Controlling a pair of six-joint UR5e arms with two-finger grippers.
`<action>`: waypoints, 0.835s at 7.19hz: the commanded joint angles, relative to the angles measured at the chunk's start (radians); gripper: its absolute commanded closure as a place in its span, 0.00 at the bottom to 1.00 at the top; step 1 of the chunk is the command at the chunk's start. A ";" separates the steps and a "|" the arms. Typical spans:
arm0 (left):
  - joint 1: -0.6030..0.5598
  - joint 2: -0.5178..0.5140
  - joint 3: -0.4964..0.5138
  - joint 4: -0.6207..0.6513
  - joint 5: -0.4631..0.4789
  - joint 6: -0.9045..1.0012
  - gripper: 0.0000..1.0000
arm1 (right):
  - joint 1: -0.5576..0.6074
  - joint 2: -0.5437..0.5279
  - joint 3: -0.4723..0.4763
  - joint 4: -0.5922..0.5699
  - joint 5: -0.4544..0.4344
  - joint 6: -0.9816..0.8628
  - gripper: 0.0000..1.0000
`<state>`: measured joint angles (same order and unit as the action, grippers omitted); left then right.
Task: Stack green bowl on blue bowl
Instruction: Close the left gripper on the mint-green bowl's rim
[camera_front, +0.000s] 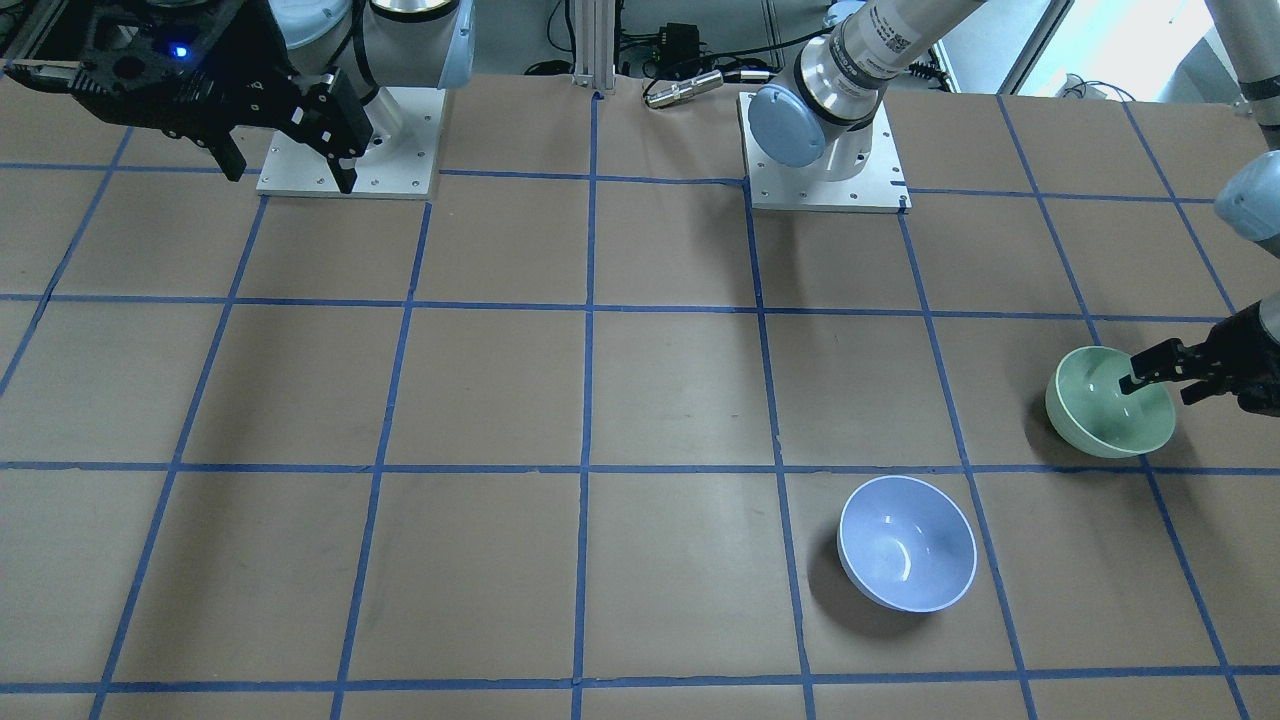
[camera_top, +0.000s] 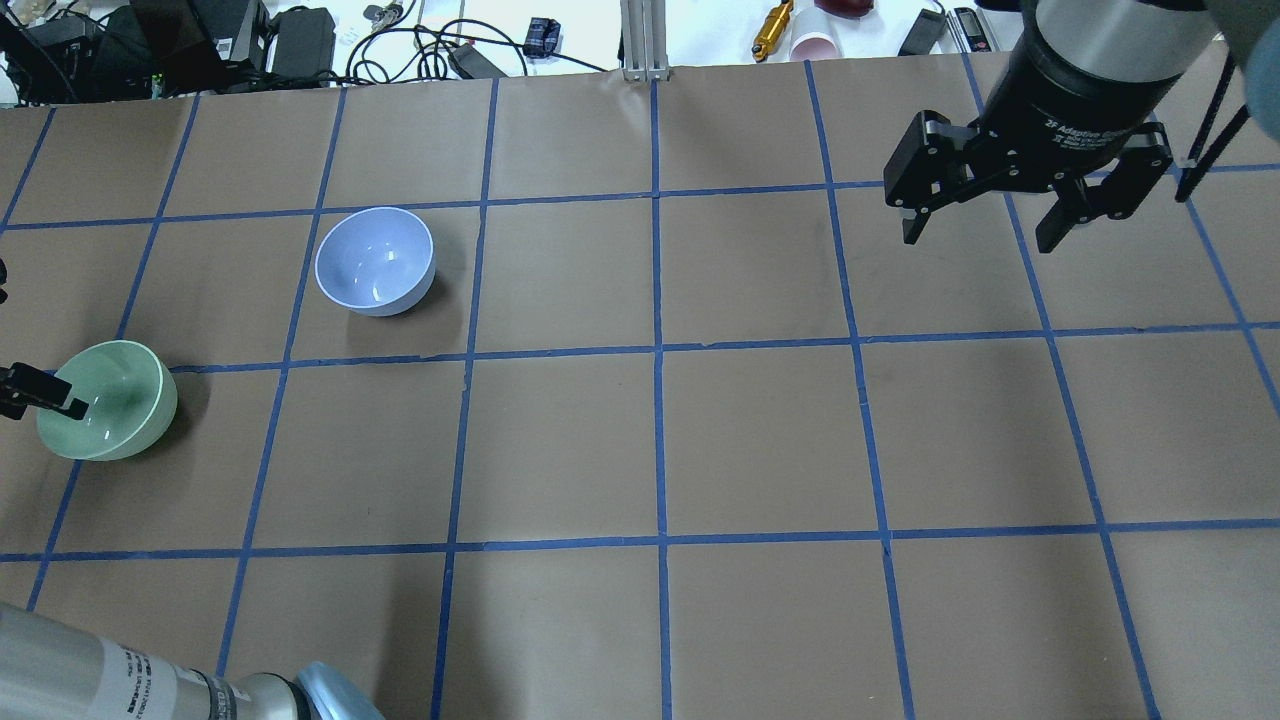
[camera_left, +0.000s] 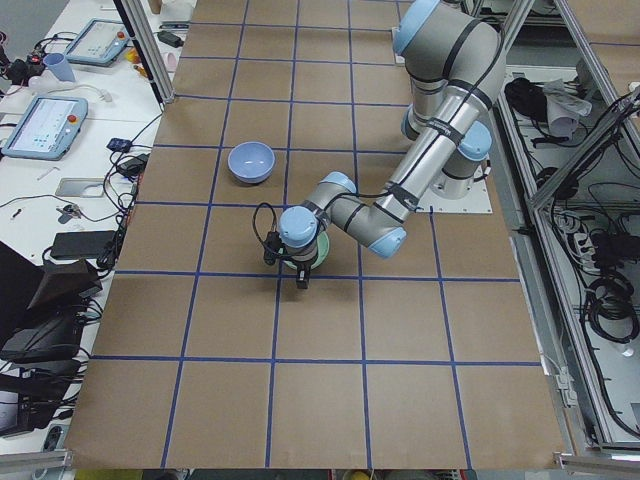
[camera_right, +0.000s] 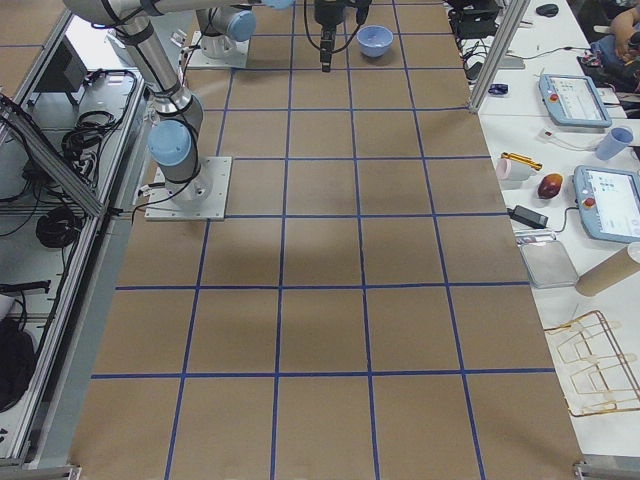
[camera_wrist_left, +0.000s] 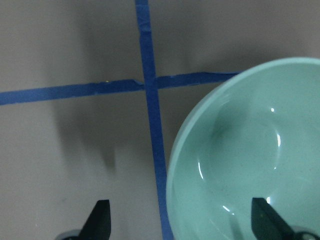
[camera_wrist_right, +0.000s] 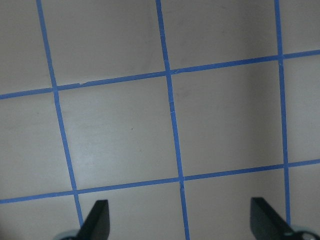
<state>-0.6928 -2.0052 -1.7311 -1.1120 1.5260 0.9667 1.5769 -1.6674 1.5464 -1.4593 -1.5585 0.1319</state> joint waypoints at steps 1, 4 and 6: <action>0.001 -0.015 0.001 0.001 -0.001 -0.002 0.00 | 0.000 0.000 0.001 -0.001 0.000 0.000 0.00; -0.001 -0.026 0.001 0.000 -0.004 -0.006 0.00 | 0.000 0.000 0.000 -0.001 0.000 0.000 0.00; 0.001 -0.038 0.001 0.000 -0.003 -0.013 0.00 | 0.000 0.000 0.000 -0.001 0.000 0.000 0.00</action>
<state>-0.6928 -2.0349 -1.7305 -1.1121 1.5228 0.9587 1.5769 -1.6674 1.5465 -1.4597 -1.5585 0.1319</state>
